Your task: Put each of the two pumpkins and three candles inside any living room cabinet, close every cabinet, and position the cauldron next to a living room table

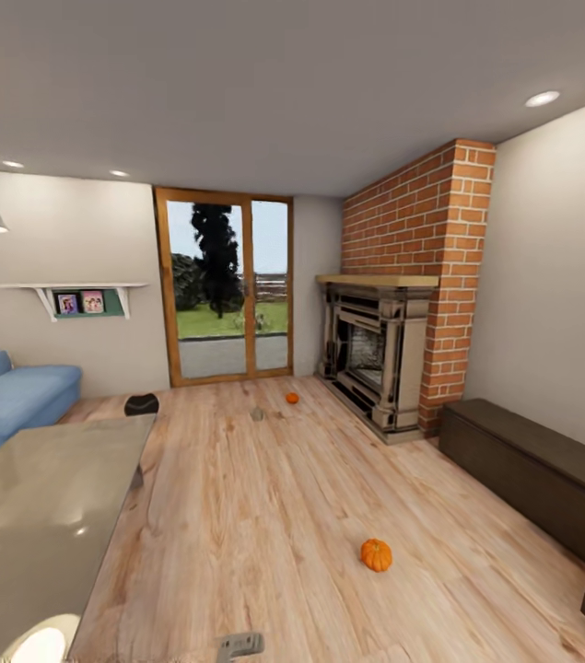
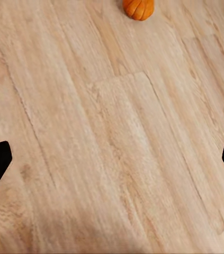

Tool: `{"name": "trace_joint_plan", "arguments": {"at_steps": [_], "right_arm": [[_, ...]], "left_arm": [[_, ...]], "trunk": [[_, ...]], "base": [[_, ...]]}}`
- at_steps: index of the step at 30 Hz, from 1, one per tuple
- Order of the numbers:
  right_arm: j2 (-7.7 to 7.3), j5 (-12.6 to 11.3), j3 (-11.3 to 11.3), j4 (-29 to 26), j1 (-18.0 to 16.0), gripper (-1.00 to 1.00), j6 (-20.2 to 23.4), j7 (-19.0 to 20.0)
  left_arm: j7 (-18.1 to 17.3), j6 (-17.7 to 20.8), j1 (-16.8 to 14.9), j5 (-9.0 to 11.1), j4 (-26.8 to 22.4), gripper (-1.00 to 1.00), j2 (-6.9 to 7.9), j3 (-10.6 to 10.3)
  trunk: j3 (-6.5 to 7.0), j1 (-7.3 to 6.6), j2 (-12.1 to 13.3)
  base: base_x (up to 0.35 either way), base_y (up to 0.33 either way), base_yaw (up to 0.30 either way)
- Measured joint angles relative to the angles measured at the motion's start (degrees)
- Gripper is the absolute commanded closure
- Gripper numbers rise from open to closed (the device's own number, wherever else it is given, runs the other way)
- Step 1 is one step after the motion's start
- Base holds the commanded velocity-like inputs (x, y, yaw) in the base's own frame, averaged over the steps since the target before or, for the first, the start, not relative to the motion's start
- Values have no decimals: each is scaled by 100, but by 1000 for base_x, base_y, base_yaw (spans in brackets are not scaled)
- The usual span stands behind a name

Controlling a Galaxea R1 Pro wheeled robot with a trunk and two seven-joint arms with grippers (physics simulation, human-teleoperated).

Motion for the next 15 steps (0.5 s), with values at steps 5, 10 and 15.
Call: {"name": "trace_joint_plan", "arguments": {"at_steps": [5,10,15], "right_arm": [[-2,0,0,1,0,-100,0,0],[-2,0,0,4,0,-100,0,0],[-2,0,0,1,0,-100,0,0]], "left_arm": [[0,0,0,0,0,-100,-3,0],[0,0,0,0,0,-100,-3,0],[0,0,0,0,0,-100,-3,0]], "trunk": [[11,0,0],[22,0,0],[33,0,0]], "base": [[0,0,257],[0,0,258],[0,0,258]]}}
